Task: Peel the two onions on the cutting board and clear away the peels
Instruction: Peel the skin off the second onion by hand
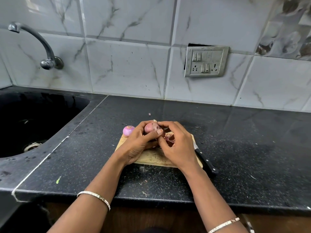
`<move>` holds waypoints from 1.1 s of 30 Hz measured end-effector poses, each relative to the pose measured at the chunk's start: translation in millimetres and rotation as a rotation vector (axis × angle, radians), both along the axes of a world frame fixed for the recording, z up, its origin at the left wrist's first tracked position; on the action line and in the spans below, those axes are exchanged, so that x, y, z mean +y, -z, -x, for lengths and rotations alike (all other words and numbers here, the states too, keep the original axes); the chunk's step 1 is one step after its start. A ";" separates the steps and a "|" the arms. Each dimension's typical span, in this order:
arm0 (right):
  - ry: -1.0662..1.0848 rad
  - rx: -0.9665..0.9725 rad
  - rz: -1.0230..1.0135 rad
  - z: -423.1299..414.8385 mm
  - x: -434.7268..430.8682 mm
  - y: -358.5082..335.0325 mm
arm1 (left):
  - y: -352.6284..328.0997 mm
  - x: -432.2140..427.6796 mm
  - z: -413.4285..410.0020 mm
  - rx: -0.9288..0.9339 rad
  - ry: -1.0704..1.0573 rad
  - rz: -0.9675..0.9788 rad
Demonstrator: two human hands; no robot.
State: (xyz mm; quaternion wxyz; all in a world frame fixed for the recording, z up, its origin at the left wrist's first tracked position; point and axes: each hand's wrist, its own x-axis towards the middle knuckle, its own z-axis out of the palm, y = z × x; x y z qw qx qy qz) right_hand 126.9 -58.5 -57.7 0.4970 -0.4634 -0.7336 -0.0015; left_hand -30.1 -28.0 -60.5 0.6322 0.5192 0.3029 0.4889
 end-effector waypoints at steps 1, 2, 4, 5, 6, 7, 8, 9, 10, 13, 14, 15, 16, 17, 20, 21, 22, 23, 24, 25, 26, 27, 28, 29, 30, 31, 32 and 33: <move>-0.002 0.009 0.004 -0.3 1.2 0.6 | -1.3 -1.2 -0.7 -0.026 -0.013 0.010; -0.003 0.027 0.008 -0.9 2.3 0.8 | -2.3 -1.4 -0.7 -0.062 -0.021 0.021; -0.001 0.097 0.042 -2.2 3.9 0.4 | -2.5 -1.3 -0.1 -0.141 -0.006 0.046; 0.000 0.140 0.071 -3.3 4.9 0.6 | -2.7 -1.2 0.6 -0.166 0.008 0.054; 0.000 0.180 0.100 -4.6 5.6 1.2 | -2.8 -1.0 1.4 -0.176 0.018 0.053; 0.001 0.215 0.126 -6.0 6.1 2.1 | -2.9 -1.4 1.8 -0.176 0.027 0.046; -0.002 0.246 0.149 -7.3 6.1 2.7 | -2.9 -2.2 1.9 -0.169 0.033 0.030; -0.012 0.275 0.168 -8.2 5.7 3.0 | -2.3 -3.0 1.6 -0.161 0.034 0.006; -0.027 0.301 0.182 -8.8 5.1 2.9 | -1.8 -4.2 1.4 -0.149 0.033 -0.032; -0.080 0.390 0.239 -7.1 2.0 -1.2 | 2.5 -6.7 1.3 -0.048 -0.005 -0.194; -0.094 0.433 0.266 -6.3 0.5 -3.6 | 3.3 -7.4 1.5 -0.007 -0.029 -0.236; -0.103 0.478 0.294 -5.9 -0.2 -5.2 | 3.5 -8.0 1.7 0.033 -0.054 -0.273; -0.114 0.525 0.322 -5.9 -0.9 -6.8 | 3.6 -8.4 1.7 0.070 -0.080 -0.309; -0.126 0.574 0.347 -6.2 -1.3 -7.9 | 3.5 -8.9 1.8 0.105 -0.105 -0.347; -0.152 0.684 0.361 -9.9 -1.1 -8.3 | 2.5 -9.7 1.0 0.181 -0.169 -0.440; -0.160 0.706 0.365 -10.6 -1.4 -8.3 | 2.0 -9.7 0.7 0.193 -0.181 -0.460; -0.167 0.721 0.381 -10.9 -1.5 -8.2 | 1.7 -9.8 0.4 0.198 -0.185 -0.470; -0.171 0.734 0.406 -10.7 -1.8 -8.3 | 1.7 -9.7 0.4 0.198 -0.185 -0.472; -0.172 0.741 0.432 -10.3 -2.1 -8.5 | 2.4 -9.4 0.6 0.195 -0.185 -0.470; -0.175 0.747 0.455 -10.3 -2.2 -8.7 | 3.1 -8.7 0.9 0.192 -0.185 -0.468; -0.181 0.750 0.476 -10.2 -2.3 -8.8 | 3.5 -8.2 1.1 0.188 -0.185 -0.465; -0.186 0.753 0.496 -10.1 -2.1 -9.0 | 3.9 -7.6 1.3 0.186 -0.185 -0.461; -0.191 0.755 0.513 -10.3 -1.7 -8.9 | 4.3 -6.9 1.1 0.183 -0.182 -0.457; -0.195 0.759 0.526 -10.7 -1.1 -8.3 | 4.8 -6.5 1.0 0.183 -0.177 -0.454; -0.205 0.764 0.537 -11.2 -0.3 -7.8 | 5.4 -5.9 0.7 0.184 -0.174 -0.453; -0.216 0.771 0.548 -11.1 0.3 -7.2 | 5.9 -5.5 0.8 0.188 -0.171 -0.454; -0.227 0.777 0.555 -11.1 0.6 -6.8 | 6.5 -4.9 0.7 0.190 -0.170 -0.453; -0.233 0.782 0.557 -11.1 1.0 -6.4 | 6.9 -4.3 0.9 0.190 -0.170 -0.449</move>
